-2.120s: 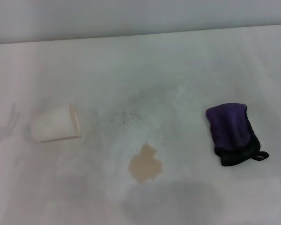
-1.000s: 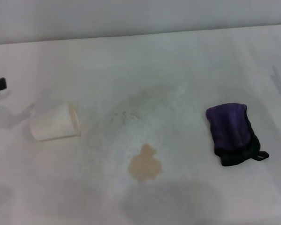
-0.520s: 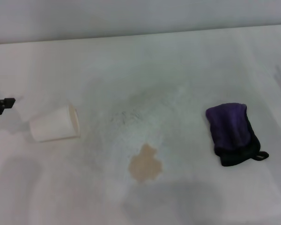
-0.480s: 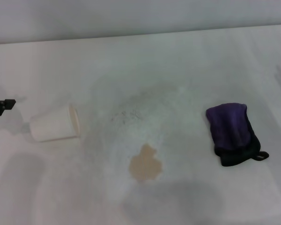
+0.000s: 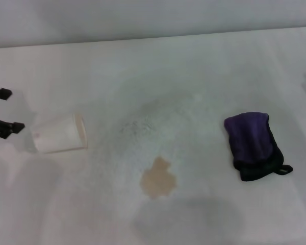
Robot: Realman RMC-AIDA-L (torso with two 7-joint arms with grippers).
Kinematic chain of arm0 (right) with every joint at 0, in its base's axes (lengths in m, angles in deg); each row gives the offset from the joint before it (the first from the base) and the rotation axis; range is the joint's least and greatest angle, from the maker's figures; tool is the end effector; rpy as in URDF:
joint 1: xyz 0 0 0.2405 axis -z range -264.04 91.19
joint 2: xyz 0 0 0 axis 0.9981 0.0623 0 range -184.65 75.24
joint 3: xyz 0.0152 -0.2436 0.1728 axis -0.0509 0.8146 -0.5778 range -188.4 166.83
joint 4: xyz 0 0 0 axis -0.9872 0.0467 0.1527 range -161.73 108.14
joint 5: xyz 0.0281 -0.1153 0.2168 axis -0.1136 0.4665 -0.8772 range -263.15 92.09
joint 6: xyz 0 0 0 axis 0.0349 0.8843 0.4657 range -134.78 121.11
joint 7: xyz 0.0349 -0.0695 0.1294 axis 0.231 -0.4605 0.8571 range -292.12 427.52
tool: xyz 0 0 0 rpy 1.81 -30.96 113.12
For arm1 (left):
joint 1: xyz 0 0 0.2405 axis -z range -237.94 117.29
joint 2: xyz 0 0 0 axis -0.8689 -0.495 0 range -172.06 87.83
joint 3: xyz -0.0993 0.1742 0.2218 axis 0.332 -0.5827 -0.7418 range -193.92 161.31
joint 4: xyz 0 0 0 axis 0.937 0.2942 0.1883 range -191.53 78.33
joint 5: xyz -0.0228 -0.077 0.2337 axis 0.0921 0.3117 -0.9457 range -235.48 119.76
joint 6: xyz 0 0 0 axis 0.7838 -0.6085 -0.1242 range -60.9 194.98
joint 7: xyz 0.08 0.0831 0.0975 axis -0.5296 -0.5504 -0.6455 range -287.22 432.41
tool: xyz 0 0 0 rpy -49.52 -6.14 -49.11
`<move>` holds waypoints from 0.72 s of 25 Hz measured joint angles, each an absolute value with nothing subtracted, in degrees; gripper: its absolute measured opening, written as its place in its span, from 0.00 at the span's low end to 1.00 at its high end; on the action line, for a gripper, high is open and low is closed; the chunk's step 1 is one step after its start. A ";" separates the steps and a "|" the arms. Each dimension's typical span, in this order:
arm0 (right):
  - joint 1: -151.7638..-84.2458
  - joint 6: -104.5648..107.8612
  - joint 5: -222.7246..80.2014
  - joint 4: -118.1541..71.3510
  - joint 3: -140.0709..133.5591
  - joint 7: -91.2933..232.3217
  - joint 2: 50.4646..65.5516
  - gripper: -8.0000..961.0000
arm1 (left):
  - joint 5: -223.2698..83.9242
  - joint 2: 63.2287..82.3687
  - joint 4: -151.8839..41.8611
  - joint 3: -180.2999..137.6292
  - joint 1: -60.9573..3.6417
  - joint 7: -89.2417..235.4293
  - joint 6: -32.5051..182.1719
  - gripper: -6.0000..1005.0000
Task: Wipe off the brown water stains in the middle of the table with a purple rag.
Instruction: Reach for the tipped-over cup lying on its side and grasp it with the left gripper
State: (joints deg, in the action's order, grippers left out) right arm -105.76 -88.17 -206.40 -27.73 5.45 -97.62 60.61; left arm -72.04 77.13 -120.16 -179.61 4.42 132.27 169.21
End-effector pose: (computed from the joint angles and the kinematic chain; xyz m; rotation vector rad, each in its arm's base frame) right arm 0.4525 0.3105 0.0269 -1.3695 0.4773 0.6878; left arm -0.2831 0.4321 0.0838 -2.8100 -0.2815 0.2392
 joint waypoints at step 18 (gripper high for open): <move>-105.42 -88.69 -206.37 -27.48 5.39 -97.62 60.61 0.88 | -75.41 77.13 -100.53 -179.51 1.95 131.24 152.19 0.87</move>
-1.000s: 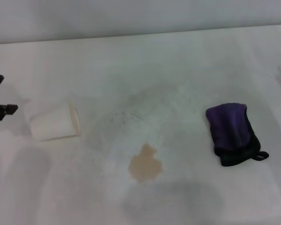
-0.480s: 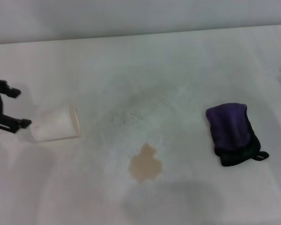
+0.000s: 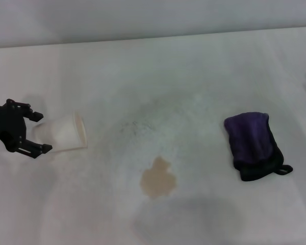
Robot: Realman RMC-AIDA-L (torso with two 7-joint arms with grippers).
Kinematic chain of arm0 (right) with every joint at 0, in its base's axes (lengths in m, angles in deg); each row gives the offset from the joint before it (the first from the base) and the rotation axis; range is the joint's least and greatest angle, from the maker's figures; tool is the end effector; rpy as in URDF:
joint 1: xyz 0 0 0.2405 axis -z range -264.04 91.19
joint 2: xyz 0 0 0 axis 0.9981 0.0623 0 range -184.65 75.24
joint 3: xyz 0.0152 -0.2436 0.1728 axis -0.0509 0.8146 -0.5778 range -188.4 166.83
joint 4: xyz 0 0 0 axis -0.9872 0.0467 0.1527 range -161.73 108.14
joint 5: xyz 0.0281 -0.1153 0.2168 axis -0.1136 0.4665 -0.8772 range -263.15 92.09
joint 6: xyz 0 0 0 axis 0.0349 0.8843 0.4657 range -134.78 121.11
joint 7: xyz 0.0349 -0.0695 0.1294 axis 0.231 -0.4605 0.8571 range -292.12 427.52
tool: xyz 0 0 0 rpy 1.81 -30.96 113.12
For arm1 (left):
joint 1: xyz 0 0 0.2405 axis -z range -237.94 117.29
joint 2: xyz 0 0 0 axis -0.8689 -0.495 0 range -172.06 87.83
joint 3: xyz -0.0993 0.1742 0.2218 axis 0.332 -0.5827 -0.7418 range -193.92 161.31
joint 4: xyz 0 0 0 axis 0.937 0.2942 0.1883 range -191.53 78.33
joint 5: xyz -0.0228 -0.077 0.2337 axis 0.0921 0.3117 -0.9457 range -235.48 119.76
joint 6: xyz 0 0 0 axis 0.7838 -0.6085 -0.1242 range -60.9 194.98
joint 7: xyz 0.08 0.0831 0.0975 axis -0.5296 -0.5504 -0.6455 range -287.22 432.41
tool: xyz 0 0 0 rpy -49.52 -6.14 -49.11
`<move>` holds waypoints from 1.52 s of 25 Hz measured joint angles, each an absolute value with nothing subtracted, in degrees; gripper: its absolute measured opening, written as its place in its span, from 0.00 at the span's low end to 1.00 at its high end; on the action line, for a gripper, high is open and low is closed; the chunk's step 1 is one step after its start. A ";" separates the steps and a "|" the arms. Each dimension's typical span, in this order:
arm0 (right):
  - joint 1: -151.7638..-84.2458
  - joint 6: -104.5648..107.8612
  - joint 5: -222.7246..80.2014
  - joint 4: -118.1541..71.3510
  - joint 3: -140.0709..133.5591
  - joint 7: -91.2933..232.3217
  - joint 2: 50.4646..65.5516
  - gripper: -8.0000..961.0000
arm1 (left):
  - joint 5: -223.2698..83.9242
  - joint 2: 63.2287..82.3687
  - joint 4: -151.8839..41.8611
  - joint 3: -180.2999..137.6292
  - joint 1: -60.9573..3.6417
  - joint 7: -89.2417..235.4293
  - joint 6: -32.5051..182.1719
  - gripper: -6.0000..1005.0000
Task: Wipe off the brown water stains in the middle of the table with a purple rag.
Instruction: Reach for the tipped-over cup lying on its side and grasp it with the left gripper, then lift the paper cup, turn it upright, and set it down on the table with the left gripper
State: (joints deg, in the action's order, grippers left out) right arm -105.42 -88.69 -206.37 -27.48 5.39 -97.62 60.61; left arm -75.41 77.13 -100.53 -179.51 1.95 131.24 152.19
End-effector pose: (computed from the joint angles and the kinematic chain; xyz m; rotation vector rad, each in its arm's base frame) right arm 0.4532 0.3080 0.0288 -1.3654 0.4691 0.6880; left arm -0.3097 0.4480 0.0072 -2.8866 -0.2129 0.3192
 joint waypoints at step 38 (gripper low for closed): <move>-105.63 -89.46 -206.28 -27.45 5.45 -97.62 60.61 0.88 | -59.35 77.01 -87.60 -179.43 0.60 130.10 148.69 0.67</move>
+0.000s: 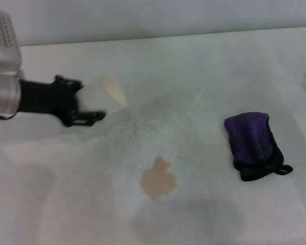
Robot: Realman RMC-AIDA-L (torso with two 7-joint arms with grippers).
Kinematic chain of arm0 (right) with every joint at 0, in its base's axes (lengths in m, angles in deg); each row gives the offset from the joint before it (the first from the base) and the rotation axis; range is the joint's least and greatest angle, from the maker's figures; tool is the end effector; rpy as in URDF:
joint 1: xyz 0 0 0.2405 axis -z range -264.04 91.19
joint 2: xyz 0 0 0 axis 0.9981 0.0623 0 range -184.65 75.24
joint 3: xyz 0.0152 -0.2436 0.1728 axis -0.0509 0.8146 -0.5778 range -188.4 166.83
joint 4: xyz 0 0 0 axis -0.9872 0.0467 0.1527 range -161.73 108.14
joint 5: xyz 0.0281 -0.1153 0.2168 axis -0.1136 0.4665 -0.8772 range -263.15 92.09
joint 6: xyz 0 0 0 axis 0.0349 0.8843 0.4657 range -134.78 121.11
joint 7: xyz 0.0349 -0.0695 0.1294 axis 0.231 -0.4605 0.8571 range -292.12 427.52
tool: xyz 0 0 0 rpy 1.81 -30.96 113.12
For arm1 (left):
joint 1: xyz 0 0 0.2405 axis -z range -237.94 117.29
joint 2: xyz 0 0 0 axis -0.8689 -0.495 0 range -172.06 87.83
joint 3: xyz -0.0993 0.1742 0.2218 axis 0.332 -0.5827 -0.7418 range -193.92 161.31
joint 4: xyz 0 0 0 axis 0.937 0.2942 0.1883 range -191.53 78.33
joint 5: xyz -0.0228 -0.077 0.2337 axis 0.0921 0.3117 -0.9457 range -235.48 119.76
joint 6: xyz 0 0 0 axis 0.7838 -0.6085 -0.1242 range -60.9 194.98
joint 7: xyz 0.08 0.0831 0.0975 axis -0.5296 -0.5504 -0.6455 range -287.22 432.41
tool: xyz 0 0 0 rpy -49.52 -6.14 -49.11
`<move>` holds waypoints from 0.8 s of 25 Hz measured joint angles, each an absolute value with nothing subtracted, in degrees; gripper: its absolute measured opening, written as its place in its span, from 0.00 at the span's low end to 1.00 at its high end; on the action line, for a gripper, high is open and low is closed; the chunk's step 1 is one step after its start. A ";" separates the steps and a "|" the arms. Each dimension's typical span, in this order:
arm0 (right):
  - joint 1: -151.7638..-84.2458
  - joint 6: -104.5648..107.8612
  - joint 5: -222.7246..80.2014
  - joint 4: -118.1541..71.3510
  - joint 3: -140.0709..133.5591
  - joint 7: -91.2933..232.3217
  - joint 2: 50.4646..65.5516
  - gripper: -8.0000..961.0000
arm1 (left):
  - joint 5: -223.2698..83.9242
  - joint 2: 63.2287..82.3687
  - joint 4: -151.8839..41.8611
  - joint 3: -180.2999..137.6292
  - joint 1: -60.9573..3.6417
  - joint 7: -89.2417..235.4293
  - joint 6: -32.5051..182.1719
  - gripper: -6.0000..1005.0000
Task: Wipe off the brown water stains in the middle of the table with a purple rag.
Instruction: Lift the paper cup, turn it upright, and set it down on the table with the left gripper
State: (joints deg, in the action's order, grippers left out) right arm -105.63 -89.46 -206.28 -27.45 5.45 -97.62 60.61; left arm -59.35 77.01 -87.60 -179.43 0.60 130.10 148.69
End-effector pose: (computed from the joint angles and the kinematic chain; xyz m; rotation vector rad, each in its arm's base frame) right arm 0.4502 0.3094 0.0295 -1.3672 0.4544 0.7004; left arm -0.2655 0.4636 -0.0469 -2.8725 -0.1520 -0.1408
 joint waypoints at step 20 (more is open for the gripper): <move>-105.23 -89.59 -205.79 -27.78 6.10 -98.20 60.61 0.88 | -30.35 77.03 -67.66 -179.34 -19.39 112.99 147.86 0.63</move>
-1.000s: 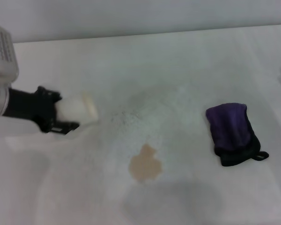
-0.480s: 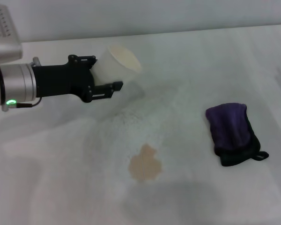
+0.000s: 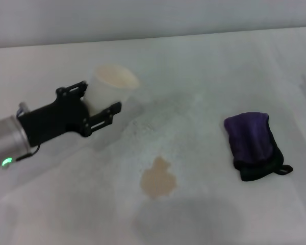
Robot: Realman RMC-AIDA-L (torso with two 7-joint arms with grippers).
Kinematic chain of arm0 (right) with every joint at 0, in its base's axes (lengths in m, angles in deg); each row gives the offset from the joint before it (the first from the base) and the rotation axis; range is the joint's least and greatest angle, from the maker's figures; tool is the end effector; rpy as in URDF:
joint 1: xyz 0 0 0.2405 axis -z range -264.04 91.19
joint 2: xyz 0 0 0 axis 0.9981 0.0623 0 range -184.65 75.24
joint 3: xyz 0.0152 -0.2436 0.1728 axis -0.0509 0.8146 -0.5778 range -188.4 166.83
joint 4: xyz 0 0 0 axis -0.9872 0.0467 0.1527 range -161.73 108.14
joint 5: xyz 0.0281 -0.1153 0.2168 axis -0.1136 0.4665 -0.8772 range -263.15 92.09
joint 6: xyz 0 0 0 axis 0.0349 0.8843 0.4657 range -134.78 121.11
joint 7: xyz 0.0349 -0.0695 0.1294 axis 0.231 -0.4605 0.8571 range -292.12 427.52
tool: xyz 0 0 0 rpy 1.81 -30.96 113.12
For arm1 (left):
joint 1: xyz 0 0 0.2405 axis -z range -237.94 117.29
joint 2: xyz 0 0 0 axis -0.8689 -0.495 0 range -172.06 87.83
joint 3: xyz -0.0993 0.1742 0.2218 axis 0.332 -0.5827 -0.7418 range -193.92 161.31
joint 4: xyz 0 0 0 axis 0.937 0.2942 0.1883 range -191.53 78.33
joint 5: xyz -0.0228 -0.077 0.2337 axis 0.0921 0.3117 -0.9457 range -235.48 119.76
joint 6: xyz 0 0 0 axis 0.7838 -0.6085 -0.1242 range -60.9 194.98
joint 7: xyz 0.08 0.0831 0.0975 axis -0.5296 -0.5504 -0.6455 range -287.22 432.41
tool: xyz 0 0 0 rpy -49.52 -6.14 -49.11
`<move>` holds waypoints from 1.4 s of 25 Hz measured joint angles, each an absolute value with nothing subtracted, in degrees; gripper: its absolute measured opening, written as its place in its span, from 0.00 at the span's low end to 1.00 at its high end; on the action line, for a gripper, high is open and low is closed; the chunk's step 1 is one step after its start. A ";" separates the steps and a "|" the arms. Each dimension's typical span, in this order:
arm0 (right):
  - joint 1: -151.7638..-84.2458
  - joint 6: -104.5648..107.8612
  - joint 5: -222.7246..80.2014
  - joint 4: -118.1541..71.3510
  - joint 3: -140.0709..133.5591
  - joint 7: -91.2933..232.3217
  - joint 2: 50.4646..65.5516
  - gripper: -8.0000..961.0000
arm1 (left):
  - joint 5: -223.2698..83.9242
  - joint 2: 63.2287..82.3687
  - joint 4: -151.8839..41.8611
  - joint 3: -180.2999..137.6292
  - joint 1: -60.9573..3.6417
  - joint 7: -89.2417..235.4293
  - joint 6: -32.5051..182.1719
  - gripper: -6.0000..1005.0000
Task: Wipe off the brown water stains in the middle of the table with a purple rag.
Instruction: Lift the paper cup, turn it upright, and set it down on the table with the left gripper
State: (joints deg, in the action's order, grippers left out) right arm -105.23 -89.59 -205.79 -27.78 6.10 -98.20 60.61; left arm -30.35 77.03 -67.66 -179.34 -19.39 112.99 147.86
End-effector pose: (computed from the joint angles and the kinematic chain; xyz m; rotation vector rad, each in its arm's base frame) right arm 0.4505 0.3059 0.0256 -1.3868 0.4523 0.6905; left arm -0.3116 0.3875 -0.0945 -2.5442 -0.3052 -0.7793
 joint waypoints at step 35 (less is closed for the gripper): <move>-104.56 -89.06 -205.50 -29.53 9.08 -98.33 60.61 0.87 | -29.11 77.07 -62.14 -179.32 -34.09 104.35 137.79 0.63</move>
State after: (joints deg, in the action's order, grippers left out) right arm -104.56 -89.06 -205.50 -29.53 9.08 -98.33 60.61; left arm -29.11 77.07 -62.14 -179.32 -34.09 104.35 137.79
